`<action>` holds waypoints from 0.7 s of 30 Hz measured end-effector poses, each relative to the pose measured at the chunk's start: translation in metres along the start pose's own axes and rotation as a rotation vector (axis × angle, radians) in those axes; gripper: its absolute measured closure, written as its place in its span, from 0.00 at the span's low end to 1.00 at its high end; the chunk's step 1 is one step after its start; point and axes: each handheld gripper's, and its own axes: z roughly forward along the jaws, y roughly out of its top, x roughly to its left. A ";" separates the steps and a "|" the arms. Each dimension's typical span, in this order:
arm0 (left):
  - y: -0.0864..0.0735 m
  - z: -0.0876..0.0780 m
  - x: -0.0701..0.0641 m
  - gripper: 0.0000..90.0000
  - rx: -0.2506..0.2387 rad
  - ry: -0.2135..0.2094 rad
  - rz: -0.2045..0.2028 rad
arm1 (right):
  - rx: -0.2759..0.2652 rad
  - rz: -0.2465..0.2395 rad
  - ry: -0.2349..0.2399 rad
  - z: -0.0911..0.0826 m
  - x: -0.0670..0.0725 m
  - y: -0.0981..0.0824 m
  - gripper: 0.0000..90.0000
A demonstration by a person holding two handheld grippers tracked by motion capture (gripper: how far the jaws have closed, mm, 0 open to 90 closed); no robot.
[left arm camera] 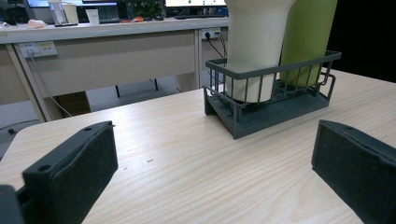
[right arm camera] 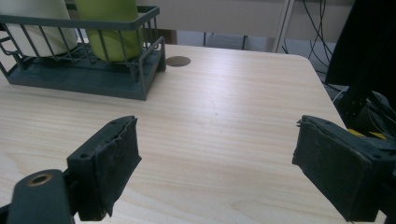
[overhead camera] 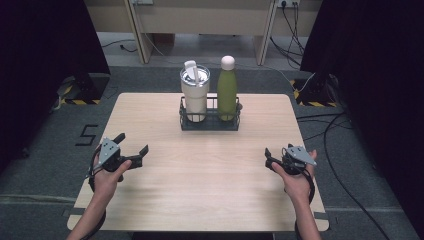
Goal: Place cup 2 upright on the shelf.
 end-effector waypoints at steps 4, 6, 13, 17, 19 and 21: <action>0.000 -0.001 0.001 0.00 0.000 0.001 0.000 | 0.005 0.009 -0.007 -0.002 -0.004 -0.005 0.15; 0.000 -0.001 0.001 0.00 0.001 0.002 -0.001 | 0.005 0.012 -0.013 -0.004 -0.006 -0.008 0.16; -0.001 0.000 0.000 0.00 0.002 0.001 0.000 | 0.010 0.015 -0.023 -0.007 -0.012 -0.015 0.16; -0.001 0.000 0.000 0.00 0.004 0.000 0.000 | 0.014 0.021 -0.031 -0.008 -0.015 -0.019 0.16; -0.001 0.000 0.000 0.00 0.005 -0.001 0.001 | 0.014 0.021 -0.036 -0.008 -0.017 -0.021 0.16; -0.002 0.000 0.000 0.00 0.005 -0.001 0.000 | 0.015 0.027 -0.040 -0.009 -0.018 -0.023 0.16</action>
